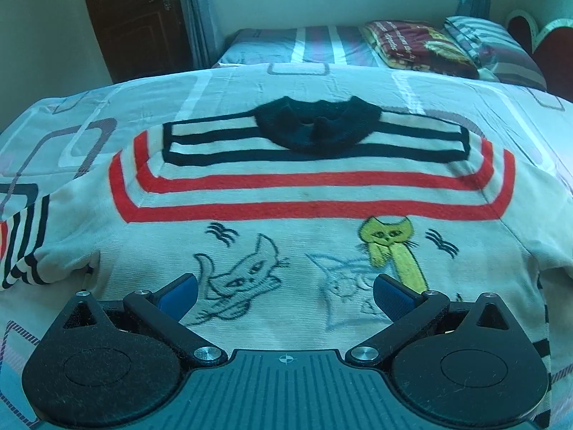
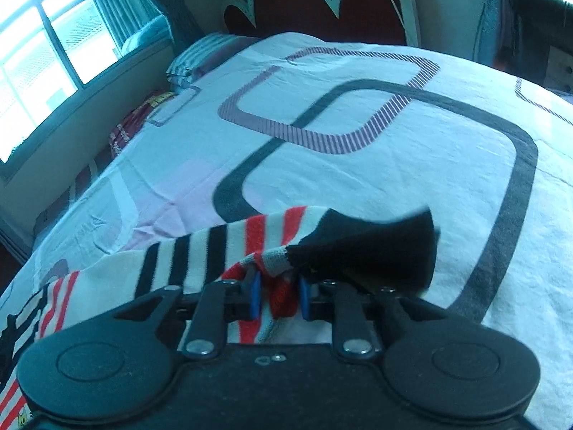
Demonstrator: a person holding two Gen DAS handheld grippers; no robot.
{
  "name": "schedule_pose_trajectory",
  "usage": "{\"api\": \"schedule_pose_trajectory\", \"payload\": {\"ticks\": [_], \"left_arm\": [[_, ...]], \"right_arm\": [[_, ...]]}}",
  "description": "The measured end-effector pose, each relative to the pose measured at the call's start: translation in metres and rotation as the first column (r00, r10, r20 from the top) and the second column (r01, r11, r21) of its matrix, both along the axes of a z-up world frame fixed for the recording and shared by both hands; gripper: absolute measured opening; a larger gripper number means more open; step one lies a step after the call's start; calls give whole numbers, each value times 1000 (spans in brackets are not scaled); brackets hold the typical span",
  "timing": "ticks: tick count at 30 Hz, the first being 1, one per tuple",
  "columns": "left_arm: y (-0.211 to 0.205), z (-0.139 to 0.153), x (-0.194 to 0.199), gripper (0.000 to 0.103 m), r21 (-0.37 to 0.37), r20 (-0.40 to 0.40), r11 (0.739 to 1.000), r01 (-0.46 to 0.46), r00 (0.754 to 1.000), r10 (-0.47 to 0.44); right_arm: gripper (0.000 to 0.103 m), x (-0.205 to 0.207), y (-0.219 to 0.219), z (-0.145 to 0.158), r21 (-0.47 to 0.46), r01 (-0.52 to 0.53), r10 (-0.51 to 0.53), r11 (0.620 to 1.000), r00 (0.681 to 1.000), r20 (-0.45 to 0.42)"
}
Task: Fold small clothes
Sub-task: 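Carry the held sleeve across the sweater front and open the right gripper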
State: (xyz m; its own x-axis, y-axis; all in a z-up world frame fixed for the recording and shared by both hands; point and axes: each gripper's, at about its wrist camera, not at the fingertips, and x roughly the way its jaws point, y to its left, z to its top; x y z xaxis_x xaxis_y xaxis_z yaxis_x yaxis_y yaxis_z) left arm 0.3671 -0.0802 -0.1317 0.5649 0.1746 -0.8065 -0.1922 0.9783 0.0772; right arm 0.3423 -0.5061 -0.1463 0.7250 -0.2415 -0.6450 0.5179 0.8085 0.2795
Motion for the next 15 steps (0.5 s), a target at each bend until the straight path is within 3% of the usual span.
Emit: {"api": "schedule_pose_trajectory", "payload": {"ticks": [2, 5, 10, 15], "left_arm": [[9, 2, 0, 103, -5, 4, 1000, -17, 1000, 17], [26, 8, -2, 103, -9, 23, 999, -46, 999, 46], [64, 20, -7, 103, -31, 64, 995, -92, 994, 94], [107, 21, -9, 103, -97, 72, 988, -116, 990, 124]], "right_arm": [[17, 6, 24, 15, -47, -77, 79, 996, 996, 50], [16, 19, 77, 40, -102, -234, 245, 967, 963, 111], [16, 42, 191, 58, -113, -496, 508, 861, 846, 160], [16, 58, 298, 30, -83, -694, 699, 715, 709, 89]]}}
